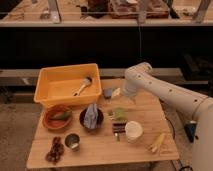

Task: Place eraser in plastic cup

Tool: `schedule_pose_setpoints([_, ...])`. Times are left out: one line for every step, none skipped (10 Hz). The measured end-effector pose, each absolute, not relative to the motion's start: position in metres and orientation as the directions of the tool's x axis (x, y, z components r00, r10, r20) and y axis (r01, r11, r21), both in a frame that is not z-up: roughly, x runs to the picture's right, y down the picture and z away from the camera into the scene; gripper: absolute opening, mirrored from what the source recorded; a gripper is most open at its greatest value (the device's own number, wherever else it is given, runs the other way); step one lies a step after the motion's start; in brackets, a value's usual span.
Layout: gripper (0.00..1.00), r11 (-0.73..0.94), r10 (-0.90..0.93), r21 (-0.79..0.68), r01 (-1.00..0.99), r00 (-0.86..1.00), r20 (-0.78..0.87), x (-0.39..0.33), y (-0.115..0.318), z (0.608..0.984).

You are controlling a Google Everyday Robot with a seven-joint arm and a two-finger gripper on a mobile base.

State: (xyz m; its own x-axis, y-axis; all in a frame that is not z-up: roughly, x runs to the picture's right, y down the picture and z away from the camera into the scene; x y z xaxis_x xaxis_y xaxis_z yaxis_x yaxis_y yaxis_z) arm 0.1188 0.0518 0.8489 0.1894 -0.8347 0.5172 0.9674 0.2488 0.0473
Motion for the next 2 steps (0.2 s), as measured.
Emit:
schedule_pose_setpoints([0.8,0.25,-0.838,0.044,0.967,0.193,0.511,0.1206,0.048,0.8451])
schedule_pose_setpoints([0.8,0.251,-0.84,0.038,0.967,0.199,0.505,0.1227,0.0443,0.842])
